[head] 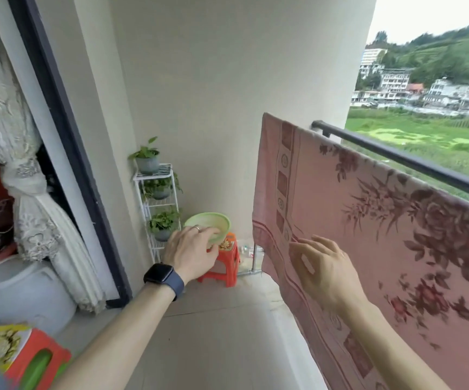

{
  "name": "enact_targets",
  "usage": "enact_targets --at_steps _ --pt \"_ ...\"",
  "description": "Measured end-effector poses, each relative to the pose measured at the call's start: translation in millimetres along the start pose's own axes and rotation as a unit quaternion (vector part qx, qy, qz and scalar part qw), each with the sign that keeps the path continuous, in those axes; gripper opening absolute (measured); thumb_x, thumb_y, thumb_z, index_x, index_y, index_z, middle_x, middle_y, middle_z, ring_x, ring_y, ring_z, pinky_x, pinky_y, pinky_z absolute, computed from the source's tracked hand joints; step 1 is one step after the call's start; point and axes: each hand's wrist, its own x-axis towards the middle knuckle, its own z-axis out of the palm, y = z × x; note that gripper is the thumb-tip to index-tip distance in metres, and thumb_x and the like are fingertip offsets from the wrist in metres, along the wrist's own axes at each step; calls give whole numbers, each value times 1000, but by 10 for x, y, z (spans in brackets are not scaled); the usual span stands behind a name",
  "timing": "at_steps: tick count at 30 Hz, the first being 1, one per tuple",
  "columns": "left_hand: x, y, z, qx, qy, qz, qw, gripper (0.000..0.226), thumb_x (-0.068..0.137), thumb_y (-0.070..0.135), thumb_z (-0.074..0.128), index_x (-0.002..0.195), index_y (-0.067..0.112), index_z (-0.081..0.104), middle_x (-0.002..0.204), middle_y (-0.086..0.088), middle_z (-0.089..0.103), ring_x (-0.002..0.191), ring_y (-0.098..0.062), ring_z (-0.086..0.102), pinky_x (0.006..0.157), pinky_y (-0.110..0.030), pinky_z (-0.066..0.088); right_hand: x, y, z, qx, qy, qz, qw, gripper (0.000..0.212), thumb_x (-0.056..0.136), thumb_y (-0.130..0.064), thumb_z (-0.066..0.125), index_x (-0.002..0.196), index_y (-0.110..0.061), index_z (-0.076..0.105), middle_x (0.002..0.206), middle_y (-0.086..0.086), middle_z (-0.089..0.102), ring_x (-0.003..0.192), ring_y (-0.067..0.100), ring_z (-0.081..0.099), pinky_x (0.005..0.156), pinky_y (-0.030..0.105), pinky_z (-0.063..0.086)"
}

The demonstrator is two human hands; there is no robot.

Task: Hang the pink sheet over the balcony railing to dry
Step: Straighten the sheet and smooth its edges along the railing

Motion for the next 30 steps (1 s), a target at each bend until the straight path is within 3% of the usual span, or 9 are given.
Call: enact_targets --at_steps 8,15,19,24,30 --pt "2024 -1015 553 4 4 10 1000 41 92 42 50 132 37 55 127 7 64 116 -22 57 96 -36 43 2004 49 1089 -41 -20 -15 999 28 93 -30 67 121 -25 73 125 -7 70 129 29 55 101 44 46" --pt "4023 -1653 887 22 23 85 996 39 92 40 48 131 38 55 132 9 61 124 -19 51 101 -36 37 3566 164 1911 -95 2 36 995 33 97 -36 59 127 -27 69 132 -6 67 134 27 50 107 48 43" --pt "4962 -1694 1059 0 13 112 994 38 92 40 49 129 39 56 133 10 60 125 -19 51 101 -36 38 4258 295 2194 -105 -10 61 993 34 98 -36 57 128 -27 68 132 -7 66 134 25 48 106 48 42" --pt "6114 -1625 1443 -46 19 132 990 35 93 40 50 126 39 58 131 8 62 121 -22 54 97 -36 38 5164 719 2540 -129 29 65 989 35 98 -37 57 129 -25 66 131 -5 66 132 27 49 104 49 45" --pt "7351 -1313 1915 -212 -56 102 970 38 93 41 52 131 37 53 132 3 58 122 -20 52 98 -35 42 6122 1295 2876 -183 61 114 975 47 97 -43 52 140 -24 53 149 3 49 141 27 35 109 50 37"
